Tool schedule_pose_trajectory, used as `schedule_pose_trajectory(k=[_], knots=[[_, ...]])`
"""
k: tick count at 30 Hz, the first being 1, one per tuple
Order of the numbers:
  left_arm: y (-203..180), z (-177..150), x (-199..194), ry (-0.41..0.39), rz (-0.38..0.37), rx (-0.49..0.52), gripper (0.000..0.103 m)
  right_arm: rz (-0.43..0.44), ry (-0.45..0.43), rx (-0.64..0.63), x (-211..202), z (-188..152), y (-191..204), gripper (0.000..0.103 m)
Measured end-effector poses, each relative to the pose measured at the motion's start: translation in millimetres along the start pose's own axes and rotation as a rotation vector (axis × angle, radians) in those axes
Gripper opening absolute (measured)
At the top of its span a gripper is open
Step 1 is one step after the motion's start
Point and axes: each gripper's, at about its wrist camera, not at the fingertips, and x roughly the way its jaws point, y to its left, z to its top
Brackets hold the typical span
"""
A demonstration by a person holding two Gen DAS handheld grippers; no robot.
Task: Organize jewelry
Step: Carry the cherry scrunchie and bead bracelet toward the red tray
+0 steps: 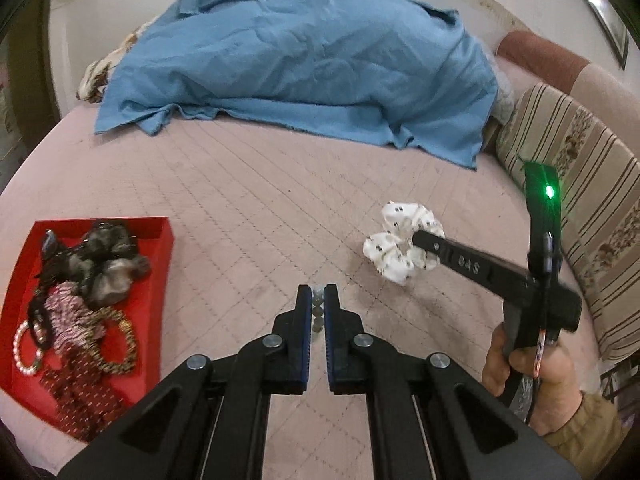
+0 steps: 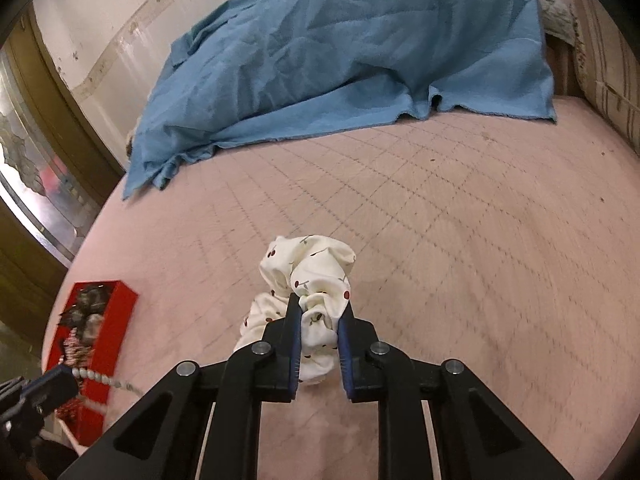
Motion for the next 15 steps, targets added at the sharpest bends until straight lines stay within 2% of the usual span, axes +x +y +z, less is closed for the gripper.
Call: schedule_pose_trajectory(k=[6, 15], knots=[[9.7, -10.5, -33.7, -0.041, 0.005, -0.009, 0.006, 0.027, -0.014, 0.01, -28.9, -24.6, 15.8, 0.017], [10.3, -29.6, -73.0, -0.091, 0.082, 0.032, 0.006, 0.061, -0.027, 0.021, -63.0, -63.1, 35.4, 0.017]])
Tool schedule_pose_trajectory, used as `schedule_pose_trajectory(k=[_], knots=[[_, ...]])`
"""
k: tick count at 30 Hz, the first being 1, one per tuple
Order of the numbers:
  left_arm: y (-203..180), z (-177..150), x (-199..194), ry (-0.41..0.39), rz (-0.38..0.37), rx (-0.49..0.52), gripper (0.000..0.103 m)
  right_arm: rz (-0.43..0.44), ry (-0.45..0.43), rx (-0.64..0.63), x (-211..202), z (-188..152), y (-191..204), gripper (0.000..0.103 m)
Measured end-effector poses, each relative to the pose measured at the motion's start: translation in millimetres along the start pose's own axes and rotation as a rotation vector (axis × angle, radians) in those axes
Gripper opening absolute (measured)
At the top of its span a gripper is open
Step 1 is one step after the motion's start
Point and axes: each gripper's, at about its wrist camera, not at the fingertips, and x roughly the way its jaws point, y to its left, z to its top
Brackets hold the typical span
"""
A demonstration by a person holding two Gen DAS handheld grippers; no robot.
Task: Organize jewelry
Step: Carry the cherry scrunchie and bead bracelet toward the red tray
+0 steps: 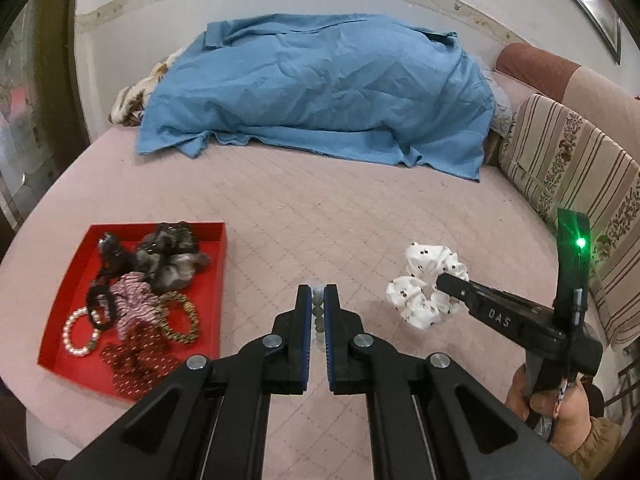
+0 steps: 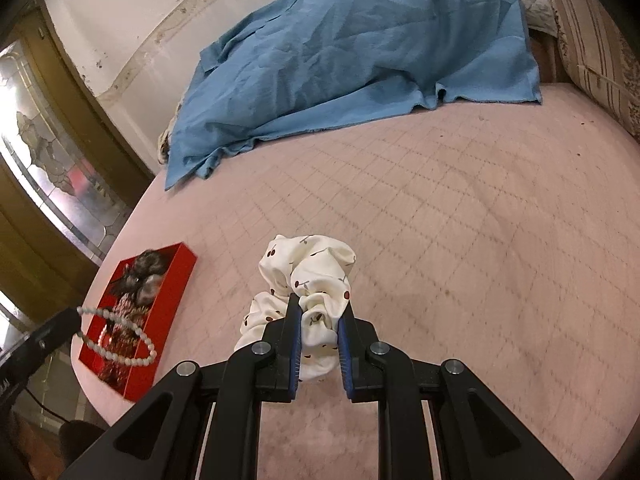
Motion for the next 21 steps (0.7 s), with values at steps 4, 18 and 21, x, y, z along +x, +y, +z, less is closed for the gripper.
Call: schedule_pose_trajectory(k=[4, 18, 21], knots=[[1.1, -7.9, -12.5, -0.012, 0.031, 0.015, 0.006, -0.007, 0.001, -0.009, -6.6, -13.5, 6.5, 0.017], [8.6, -22.0, -30.9, -0.038, 0.143, 0.032, 0.006, -0.057, -0.016, -0.106, -27.8, -49.5, 30.9, 0.017], [11.9, -23.6, -34.9, -0.05, 0.162, 0.033, 0.006, -0.065, -0.019, -0.12, -31.0, -55.4, 36.4, 0.017]])
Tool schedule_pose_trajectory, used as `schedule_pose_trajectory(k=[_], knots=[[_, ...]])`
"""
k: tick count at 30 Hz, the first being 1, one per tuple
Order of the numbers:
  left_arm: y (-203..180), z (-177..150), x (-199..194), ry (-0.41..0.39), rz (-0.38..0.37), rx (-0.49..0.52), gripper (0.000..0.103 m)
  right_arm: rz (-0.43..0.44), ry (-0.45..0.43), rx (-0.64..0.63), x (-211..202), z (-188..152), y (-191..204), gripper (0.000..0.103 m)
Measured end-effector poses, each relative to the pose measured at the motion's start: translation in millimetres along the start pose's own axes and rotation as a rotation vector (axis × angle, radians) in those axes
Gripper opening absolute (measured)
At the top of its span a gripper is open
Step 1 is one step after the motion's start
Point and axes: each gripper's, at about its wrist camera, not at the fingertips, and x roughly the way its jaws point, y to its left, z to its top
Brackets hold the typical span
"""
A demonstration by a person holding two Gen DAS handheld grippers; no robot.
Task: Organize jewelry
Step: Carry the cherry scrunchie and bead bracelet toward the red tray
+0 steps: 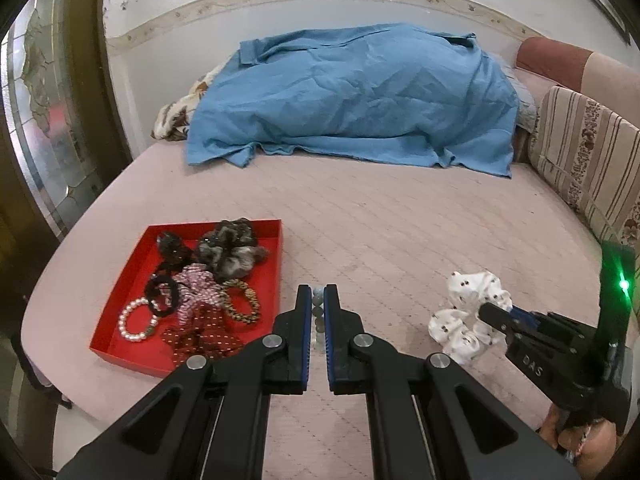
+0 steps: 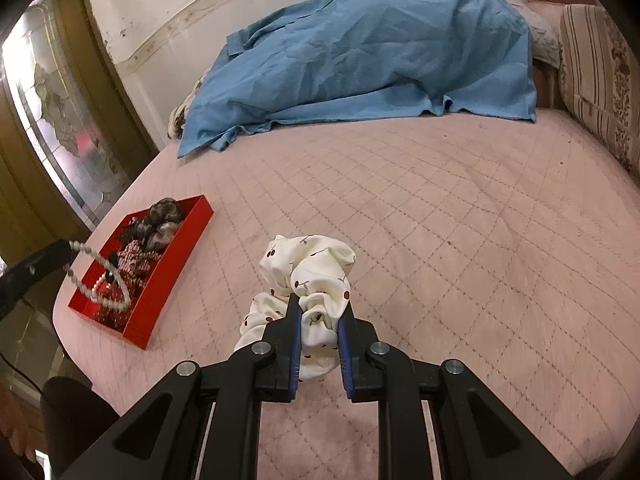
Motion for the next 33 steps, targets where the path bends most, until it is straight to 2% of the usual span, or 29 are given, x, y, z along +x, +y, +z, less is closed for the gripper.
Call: schedule_pose_trajectory(k=[5, 15, 24, 30, 33], knots=[[5.9, -3.2, -4.7, -0.013, 0.02, -0.008, 0.006, -0.002, 0.013, 0.004, -3.3, -10.9, 3.7, 0.017], [18.1, -6.1, -8.4, -0.019, 0.002, -0.04, 0.006, -0.024, -0.012, -0.04, -23.1, -16.0, 21.4, 0.017], [33.8, -12.6, -11.1, -0.02, 0.015, -0.073, 0.006, -0.027, -0.039, -0.133, -34.9, -20.6, 51.8, 0.017], [62.6, -6.5, -20.5, -0.02, -0.092, -0.152, 0.006, -0.015, -0.043, -0.165, -38.2, -22.2, 63.7, 0.017], [78.0, -1.0, -29.2, -0.035, -0.117, -0.18, 0.006, -0.013, -0.047, -0.165, -41.0, -23.1, 65.5, 0.017]])
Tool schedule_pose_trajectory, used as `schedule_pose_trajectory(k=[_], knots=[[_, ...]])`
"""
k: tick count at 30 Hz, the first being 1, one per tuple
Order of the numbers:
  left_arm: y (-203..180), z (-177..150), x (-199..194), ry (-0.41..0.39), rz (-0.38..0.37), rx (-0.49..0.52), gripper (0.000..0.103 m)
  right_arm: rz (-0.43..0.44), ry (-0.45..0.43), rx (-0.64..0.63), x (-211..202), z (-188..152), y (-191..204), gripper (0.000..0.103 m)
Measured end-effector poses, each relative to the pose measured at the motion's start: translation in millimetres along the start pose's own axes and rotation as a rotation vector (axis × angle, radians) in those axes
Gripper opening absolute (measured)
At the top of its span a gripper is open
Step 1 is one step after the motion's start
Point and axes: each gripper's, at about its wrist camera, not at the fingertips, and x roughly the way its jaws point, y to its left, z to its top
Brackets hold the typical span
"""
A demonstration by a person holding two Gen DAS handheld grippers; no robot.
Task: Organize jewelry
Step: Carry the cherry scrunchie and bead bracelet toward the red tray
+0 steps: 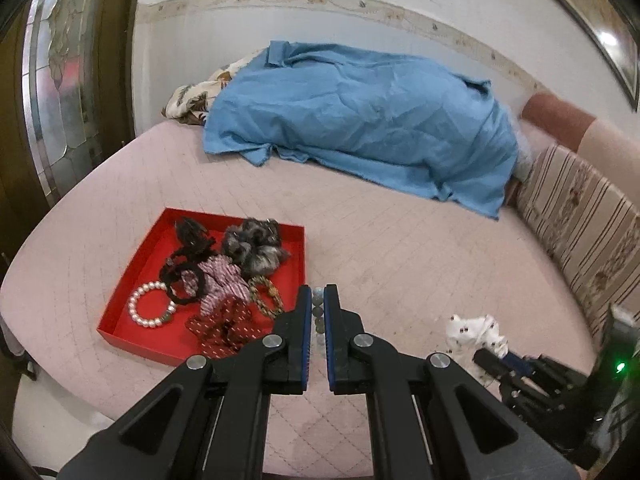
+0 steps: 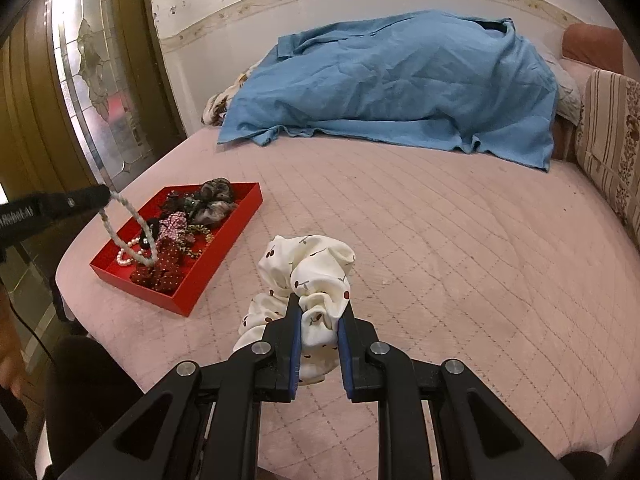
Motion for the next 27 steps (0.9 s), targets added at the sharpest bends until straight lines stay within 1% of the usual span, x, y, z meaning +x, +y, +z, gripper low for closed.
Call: schedule_pose_trajectory(k=[5, 12, 16, 24, 27], knots=[[21.6, 13.1, -20.5, -0.031, -0.026, -0.039, 0.006, 0.009, -0.008, 0.002, -4.8, -2.1, 2.1, 0.017], [28.3, 17.7, -40.9, -0.066, -0.004, -0.052, 0.006, 0.023, -0.013, 0.002, -8.2, -3.8, -0.9, 0.017], [21.6, 14.6, -42.6, -0.075, 0.005, -0.027, 0.006, 0.015, -0.01, 0.007, -10.8, -3.4, -3.6, 0.017], [12.4, 10.3, -32.4, -0.056, -0.013, 0.024, 0.006, -0.03, -0.011, -0.004, -22.2, -9.2, 1.0, 0.018], [14.1, 9.9, -31.5, -0.056, -0.015, 0.025, 0.006, -0.037, -0.01, 0.007, -23.1, -10.6, -1.1, 0.018]])
